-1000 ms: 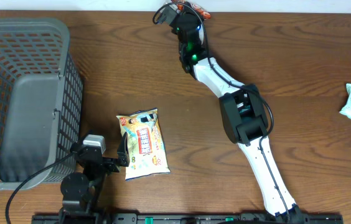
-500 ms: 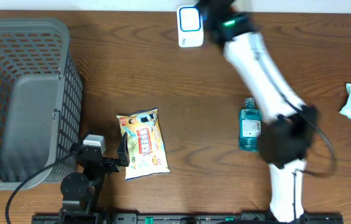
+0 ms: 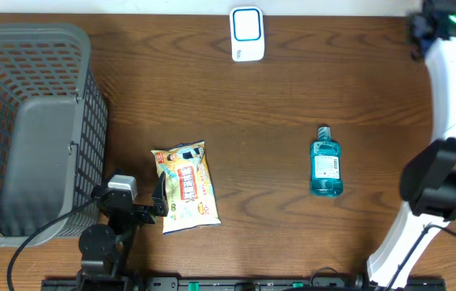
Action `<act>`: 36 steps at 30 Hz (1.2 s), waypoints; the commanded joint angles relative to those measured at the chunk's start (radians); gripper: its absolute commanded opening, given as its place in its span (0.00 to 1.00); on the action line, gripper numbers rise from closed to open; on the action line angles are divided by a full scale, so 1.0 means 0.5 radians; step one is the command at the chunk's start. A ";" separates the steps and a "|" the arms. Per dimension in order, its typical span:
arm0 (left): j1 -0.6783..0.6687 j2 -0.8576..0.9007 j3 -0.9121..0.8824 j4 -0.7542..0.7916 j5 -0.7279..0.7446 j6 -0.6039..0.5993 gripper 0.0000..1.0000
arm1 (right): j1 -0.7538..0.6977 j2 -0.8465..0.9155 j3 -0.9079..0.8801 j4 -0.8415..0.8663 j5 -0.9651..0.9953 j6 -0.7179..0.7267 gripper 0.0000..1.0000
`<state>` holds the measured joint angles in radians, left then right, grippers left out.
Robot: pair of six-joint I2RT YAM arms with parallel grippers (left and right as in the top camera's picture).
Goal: Scan the item barcode
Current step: 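Carry the red bar to the table's right edge and release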
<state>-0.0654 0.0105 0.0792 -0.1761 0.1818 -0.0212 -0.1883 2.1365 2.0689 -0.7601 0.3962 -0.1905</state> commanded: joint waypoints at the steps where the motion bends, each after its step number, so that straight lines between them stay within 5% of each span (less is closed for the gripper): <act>1: 0.007 -0.011 -0.033 -0.047 0.024 0.026 0.98 | -0.196 0.063 -0.253 0.094 -0.111 0.167 0.01; 10: 0.007 -0.011 -0.033 -0.047 0.024 0.026 0.98 | -0.571 0.078 -0.698 0.491 -0.177 0.179 0.02; 14: 0.007 -0.011 -0.033 -0.047 0.024 0.026 0.98 | -0.692 0.077 -0.723 0.517 -0.176 0.189 0.13; 16: 0.007 -0.011 -0.033 -0.047 0.024 0.026 0.98 | -0.736 0.066 -0.714 0.524 -0.177 0.237 0.28; 17: 0.007 -0.011 -0.033 -0.047 0.024 0.026 0.98 | -0.752 0.053 -0.697 0.514 -0.179 0.256 0.50; 21: 0.007 -0.011 -0.033 -0.047 0.024 0.026 0.98 | -0.761 -0.062 -0.603 0.423 -0.311 0.270 0.99; 30: 0.007 -0.011 -0.033 -0.047 0.024 0.026 0.98 | -0.646 -0.696 -0.549 0.345 -1.685 0.642 0.99; 36: 0.007 -0.011 -0.033 -0.047 0.024 0.026 0.98 | -0.362 -1.029 -0.549 0.282 -1.918 0.700 0.99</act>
<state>-0.0654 0.0105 0.0792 -0.1761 0.1814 -0.0212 -0.4538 1.6863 1.7882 -0.5911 -0.4088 0.1116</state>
